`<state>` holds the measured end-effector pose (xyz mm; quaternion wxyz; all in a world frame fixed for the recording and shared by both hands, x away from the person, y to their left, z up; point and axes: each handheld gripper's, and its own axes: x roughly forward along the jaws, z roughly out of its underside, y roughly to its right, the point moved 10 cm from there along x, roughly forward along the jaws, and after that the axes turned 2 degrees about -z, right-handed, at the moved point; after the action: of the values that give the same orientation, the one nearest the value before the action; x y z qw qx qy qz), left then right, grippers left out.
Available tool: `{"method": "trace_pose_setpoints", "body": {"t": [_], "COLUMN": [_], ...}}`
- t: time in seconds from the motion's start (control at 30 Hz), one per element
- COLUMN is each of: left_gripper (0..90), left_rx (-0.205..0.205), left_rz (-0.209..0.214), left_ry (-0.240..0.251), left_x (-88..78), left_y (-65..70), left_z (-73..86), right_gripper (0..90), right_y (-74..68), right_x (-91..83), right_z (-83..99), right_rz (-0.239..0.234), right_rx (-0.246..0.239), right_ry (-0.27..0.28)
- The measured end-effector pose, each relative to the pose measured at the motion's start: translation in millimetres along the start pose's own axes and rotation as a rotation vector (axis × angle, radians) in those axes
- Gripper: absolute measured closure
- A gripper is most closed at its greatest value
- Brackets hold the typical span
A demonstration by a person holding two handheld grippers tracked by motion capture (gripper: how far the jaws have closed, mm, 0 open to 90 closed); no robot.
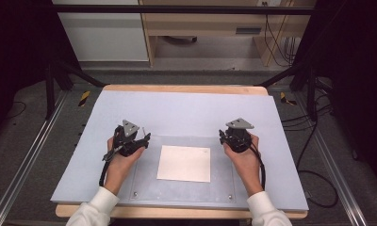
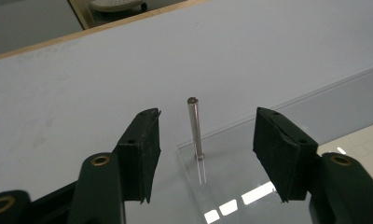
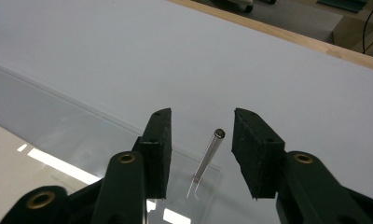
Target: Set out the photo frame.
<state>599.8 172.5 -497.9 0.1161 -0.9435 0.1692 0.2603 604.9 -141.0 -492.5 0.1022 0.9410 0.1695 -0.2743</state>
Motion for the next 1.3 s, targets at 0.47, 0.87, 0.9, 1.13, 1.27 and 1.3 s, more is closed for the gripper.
{"method": "trace_pose_setpoints", "body": {"t": [0.47,0.87,0.9,1.13,1.27,1.3], "left_gripper": [48.4,54.4,55.1,66.2,70.9,72.2], "left_rx": [0.000,0.004,0.003,0.018,0.001,0.002], "left_rz": [-0.013,-0.012,-0.012,-0.034,-0.041,-0.041], "left_ry": [0.014,0.023,0.019,0.032,0.033,0.032], "left_x": [2.4,3.9,4.6,12.8,17.6,18.2], "left_y": [-1.6,2.8,3.1,1.5,-3.3,-4.2], "left_z": [2.6,0.9,0.7,-6.6,-7.1,-6.9], "right_gripper": [69.0,83.0,84.0,85.2,85.4,85.4], "right_y": [1.2,7.1,8.3,8.6,8.9,9.1], "right_x": [6.0,12.5,12.5,12.9,13.1,13.1], "right_z": [8.1,9.2,9.1,8.4,8.3,8.2], "right_rz": [-0.005,-0.017,-0.017,-0.038,-0.041,-0.044], "right_rx": [0.024,0.066,0.066,0.080,0.082,0.079], "right_ry": [-0.020,-0.016,-0.014,-0.020,-0.024,-0.026]}}
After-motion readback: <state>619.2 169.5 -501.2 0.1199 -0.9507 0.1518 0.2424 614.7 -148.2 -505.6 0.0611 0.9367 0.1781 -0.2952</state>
